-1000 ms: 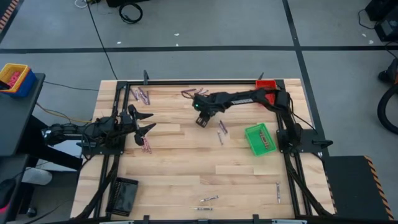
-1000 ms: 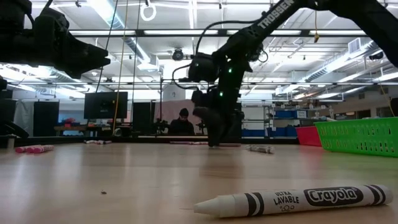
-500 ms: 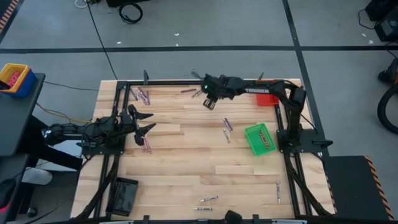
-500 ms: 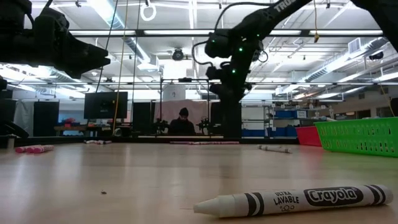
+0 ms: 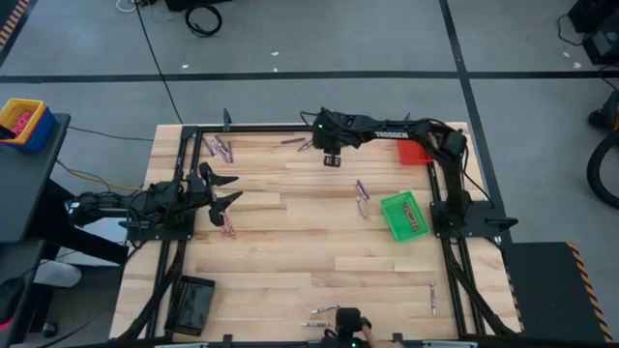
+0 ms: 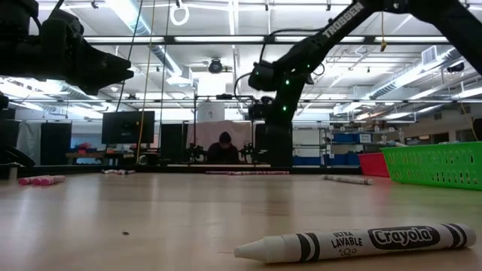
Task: Sort crayons
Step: Put the pink crayon into the green bin
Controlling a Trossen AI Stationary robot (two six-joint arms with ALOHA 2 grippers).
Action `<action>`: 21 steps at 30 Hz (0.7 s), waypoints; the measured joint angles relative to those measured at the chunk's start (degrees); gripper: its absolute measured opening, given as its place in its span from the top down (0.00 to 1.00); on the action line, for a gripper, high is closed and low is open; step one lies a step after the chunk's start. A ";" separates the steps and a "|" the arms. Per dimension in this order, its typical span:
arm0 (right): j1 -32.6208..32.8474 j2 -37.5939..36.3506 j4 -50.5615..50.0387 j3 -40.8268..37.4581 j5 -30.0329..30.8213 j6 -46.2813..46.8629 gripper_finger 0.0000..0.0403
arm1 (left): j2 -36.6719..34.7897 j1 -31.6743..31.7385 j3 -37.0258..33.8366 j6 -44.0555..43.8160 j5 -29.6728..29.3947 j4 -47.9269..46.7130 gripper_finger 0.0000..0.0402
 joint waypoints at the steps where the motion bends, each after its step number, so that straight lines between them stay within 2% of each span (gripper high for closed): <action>1: -0.12 0.95 0.01 0.12 0.81 -1.42 0.64 | 0.00 -0.01 0.00 0.01 0.00 0.00 0.40; 10: -3.28 8.39 -5.83 9.89 -0.39 -11.43 0.65 | 0.00 0.00 0.00 0.00 -0.01 0.02 0.40; 17: -7.75 13.85 -11.92 18.32 -9.16 -15.09 0.65 | 0.00 -0.02 0.00 0.02 0.00 0.00 0.40; 21: -9.66 16.28 -13.95 20.66 -9.87 -16.62 0.65 | 0.00 -0.01 0.00 0.02 0.00 0.00 0.40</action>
